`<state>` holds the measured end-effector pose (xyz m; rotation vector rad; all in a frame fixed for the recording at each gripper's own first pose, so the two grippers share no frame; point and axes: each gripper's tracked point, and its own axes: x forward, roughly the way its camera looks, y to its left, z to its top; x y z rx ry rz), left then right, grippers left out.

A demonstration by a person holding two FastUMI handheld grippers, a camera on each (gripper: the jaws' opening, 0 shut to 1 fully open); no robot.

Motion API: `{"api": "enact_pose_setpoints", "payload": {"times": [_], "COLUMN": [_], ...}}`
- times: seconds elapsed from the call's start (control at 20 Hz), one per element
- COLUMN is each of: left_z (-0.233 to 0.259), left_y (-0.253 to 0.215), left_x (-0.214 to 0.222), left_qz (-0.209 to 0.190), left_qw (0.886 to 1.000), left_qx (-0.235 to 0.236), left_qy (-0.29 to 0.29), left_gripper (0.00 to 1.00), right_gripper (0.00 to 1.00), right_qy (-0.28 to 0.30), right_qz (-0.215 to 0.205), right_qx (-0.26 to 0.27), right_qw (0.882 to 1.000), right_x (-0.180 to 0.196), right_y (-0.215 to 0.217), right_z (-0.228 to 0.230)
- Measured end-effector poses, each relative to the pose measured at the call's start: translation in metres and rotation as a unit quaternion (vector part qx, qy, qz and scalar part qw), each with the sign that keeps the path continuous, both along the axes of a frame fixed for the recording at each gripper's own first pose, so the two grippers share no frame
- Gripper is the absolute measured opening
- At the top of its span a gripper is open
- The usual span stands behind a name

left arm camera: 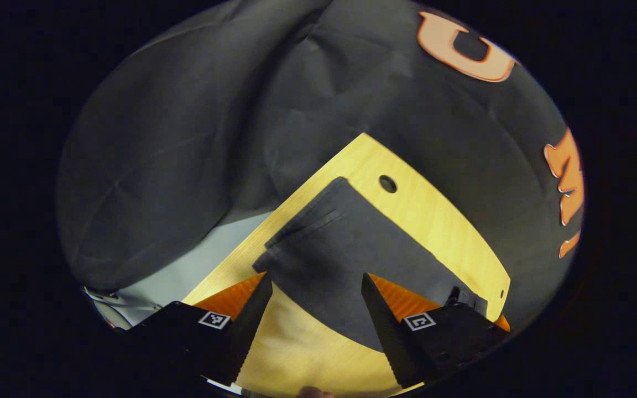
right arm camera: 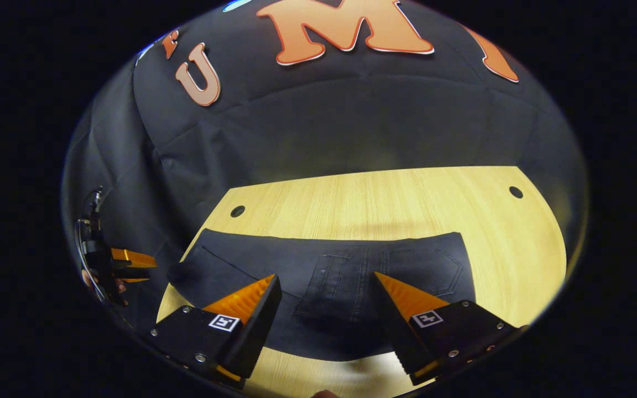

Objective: Grasp the waist and the cuffs of the jeans and fold them to make the two legs overlap; first hold the waist and fold one-third of the jeans toward the cuffs, then hold the cuffs and fold the remaining one-third in the same direction to finish folding.

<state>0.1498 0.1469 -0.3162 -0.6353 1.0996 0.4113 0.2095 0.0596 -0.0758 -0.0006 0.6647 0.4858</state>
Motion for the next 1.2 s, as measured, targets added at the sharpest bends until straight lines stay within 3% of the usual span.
{"api": "enact_pose_setpoints", "payload": {"times": [0.25, 0.4, 0.6, 0.75, 0.85, 0.9, 0.95, 1.0, 1.05, 1.2], "left_z": [-0.041, -0.067, -0.074, -0.071, -0.077, -0.078, -0.076, -0.072, -0.077, -0.064], "left_y": [0.012, 0.017, 0.013, 0.013, 0.02, 0.017, 0.004, 0.002, 0.0, 0.003], "left_x": [0.003, 0.009, 0.009, 0.014, 0.016, 0.022, 0.032, 0.032, 0.041, 0.039], "left_qz": [0.0, -0.02, -0.046, -0.071, -0.117, -0.145, -0.161, -0.149, -0.164, -0.143], "left_qw": [0.997, 0.995, 0.991, 0.99, 0.984, 0.981, 0.982, 0.985, 0.983, 0.989], "left_qx": [-0.024, -0.026, -0.028, -0.009, 0.036, 0.049, 0.033, 0.034, 0.032, -0.006], "left_qy": [0.068, 0.097, 0.119, 0.119, 0.132, 0.116, 0.09, 0.084, 0.071, 0.043], "left_gripper": [0.98, 0.95, 0.99, 0.99, 0.97, 0.76, 0.56, 0.35, 0.14, 0.08], "right_gripper": [0.98, 0.97, 0.97, 0.97, 0.98, 0.97, 0.98, 0.97, 0.97, 0.97], "right_qy": [-0.022, -0.031, -0.033, -0.034, -0.033, -0.033, -0.032, -0.031, -0.031, -0.035], "right_qz": [-0.031, -0.053, -0.079, -0.089, -0.096, -0.099, -0.1, -0.101, -0.103, -0.108], "right_qx": [0.006, 0.013, 0.017, 0.02, 0.02, 0.02, 0.022, 0.023, 0.022, 0.019], "right_qw": [0.999, 0.998, 0.996, 0.995, 0.995, 0.994, 0.994, 0.994, 0.994, 0.993], "right_x": [-0.007, -0.008, -0.014, -0.02, -0.022, -0.022, -0.024, -0.026, -0.028, -0.033], "right_y": [-0.026, -0.039, -0.053, -0.057, -0.058, -0.058, -0.058, -0.057, -0.059, -0.063], "right_z": [0.024, 0.034, 0.041, 0.042, 0.042, 0.042, 0.041, 0.042, 0.043, 0.045]}}
